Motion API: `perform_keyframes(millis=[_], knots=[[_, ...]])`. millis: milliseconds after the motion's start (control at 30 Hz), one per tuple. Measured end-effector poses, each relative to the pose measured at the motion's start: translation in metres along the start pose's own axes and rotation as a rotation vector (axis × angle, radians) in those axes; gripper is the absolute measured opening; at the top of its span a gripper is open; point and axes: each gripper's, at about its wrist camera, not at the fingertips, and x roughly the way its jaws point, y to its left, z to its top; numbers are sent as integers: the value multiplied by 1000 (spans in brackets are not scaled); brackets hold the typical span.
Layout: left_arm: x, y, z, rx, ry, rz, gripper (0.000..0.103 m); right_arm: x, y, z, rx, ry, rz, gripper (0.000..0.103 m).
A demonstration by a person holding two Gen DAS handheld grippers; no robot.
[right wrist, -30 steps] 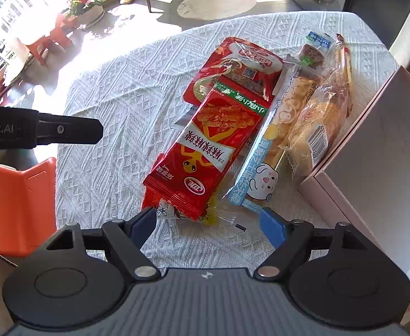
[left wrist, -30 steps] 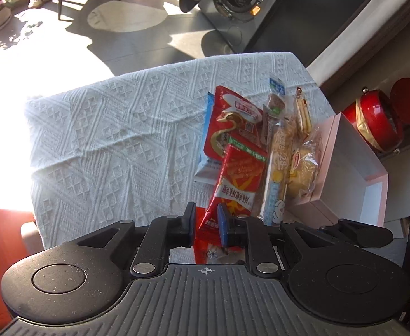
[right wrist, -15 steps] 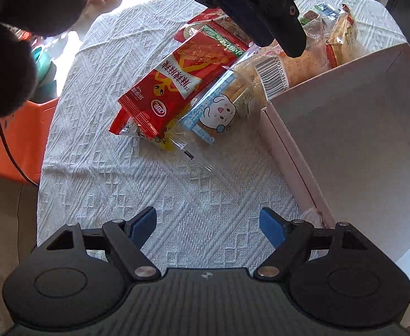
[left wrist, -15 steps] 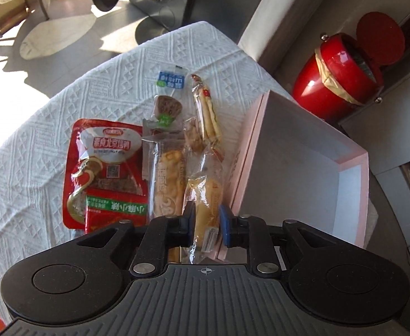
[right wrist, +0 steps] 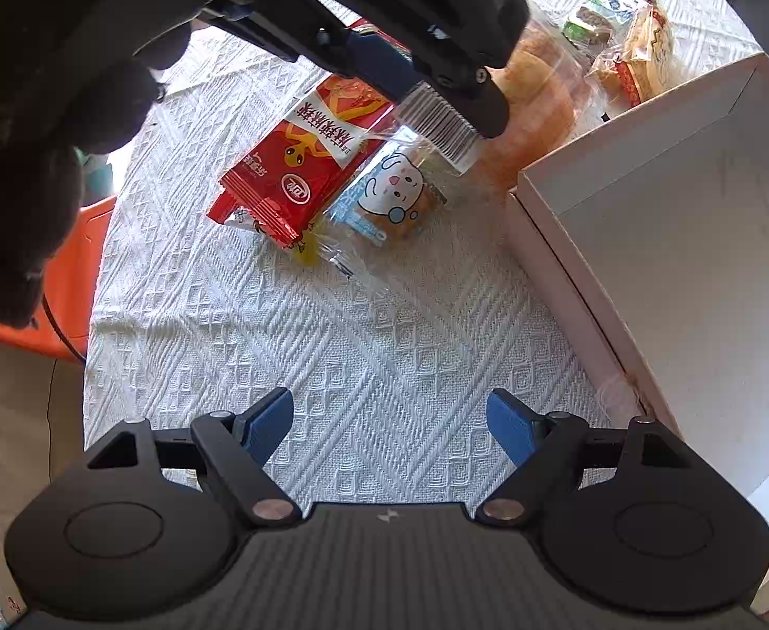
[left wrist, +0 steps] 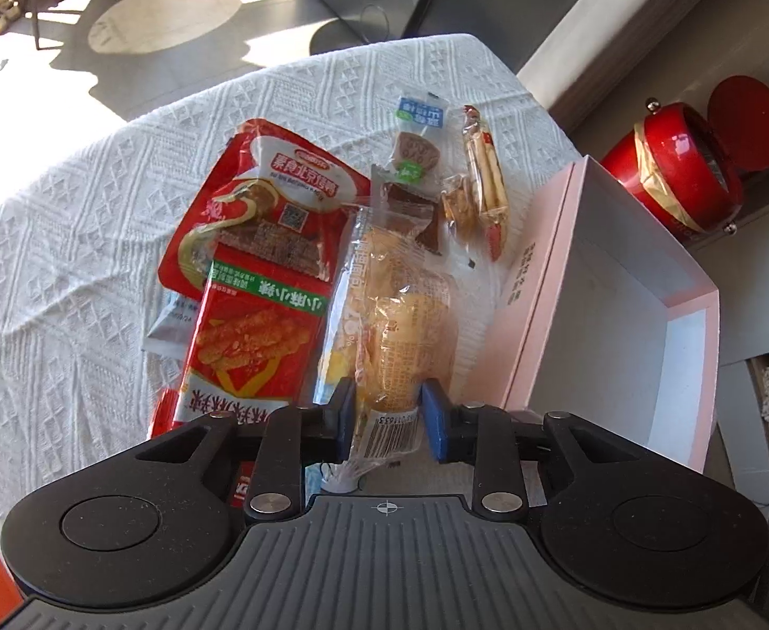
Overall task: Organize snacks
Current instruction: 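Grasp the bread bun with the left tool while the right grasps the rice cracker pack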
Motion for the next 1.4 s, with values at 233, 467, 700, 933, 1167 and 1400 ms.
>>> perform_keyframes(millis=[233, 467, 700, 933, 1167, 1400], knots=[[-28, 72, -65, -94, 16, 0, 19, 11, 18, -1, 109, -25, -97, 86], [-59, 127, -111, -170, 6, -49, 18, 35, 34, -2, 237, 11, -134, 91], [-77, 117, -100, -171, -88, -163, 22, 55, 65, -7, 217, -27, -289, 103], [-55, 77, -75, -49, -91, -102, 22, 55, 65, -22, 297, -89, -305, 103], [-6, 42, -41, 38, -47, -39, 32, 51, 69, -34, 256, -85, -296, 103], [14, -2, -26, 216, 17, 59, 37, 21, 50, -45, 274, -106, -247, 96]])
